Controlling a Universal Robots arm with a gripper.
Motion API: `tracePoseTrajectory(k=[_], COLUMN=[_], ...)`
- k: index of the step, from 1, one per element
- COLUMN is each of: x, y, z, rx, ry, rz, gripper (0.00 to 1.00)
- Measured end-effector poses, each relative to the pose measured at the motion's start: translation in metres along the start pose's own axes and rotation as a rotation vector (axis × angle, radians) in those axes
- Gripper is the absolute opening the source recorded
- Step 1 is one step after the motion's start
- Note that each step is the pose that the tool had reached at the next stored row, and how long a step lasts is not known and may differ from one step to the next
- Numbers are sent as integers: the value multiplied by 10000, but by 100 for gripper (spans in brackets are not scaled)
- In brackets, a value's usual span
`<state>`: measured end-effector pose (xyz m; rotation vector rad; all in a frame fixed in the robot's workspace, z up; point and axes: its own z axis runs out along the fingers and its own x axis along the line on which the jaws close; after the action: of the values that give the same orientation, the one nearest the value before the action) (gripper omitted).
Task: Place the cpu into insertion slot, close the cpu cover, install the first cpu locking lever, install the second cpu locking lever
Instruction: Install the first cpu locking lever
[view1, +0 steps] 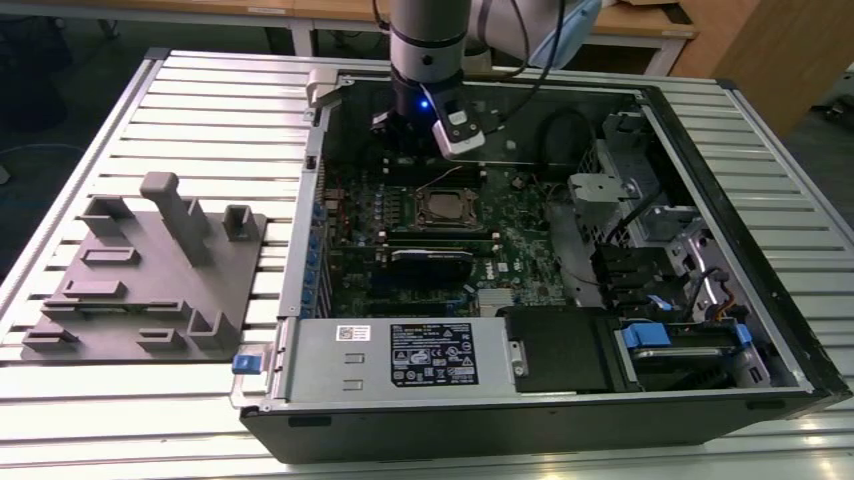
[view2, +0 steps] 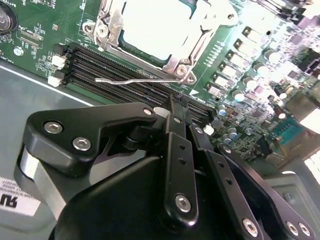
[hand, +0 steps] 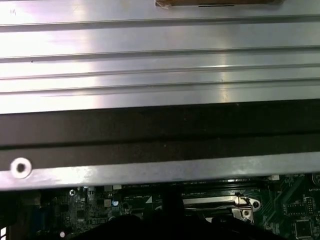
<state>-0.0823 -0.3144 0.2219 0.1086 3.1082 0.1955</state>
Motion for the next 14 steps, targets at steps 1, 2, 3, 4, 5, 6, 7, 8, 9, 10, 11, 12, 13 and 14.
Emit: tracePoseTrajectory(k=[1,2,3,4,5,6,7,8,9,10,11,12,13,14], x=[-8,-15,-16,-16,-15,-15,-15,-15,-15,-16,-16,-19,-24,-26], y=[-1,-1,-3,-5,-7,-9,-11,-13,-15,-16,-17,-17,-17,-19], z=[9,19,32,49,65,82,96,110,119,127,135,145,157,167], rx=[-25,-58,-80,-90,-99,-109,-122,-143,-177,-219,-276,-329,-361,-376], ry=[1,4,6,7,7,8,9,11,14,17,22,23,24,26], rz=[-8,-9,-8,-7,-6,-7,-7,-7,-9,-8,-7,-5,-5,-4], gripper=[11,11,11,11,11,11,11,11,11,11,11,11,11,11])
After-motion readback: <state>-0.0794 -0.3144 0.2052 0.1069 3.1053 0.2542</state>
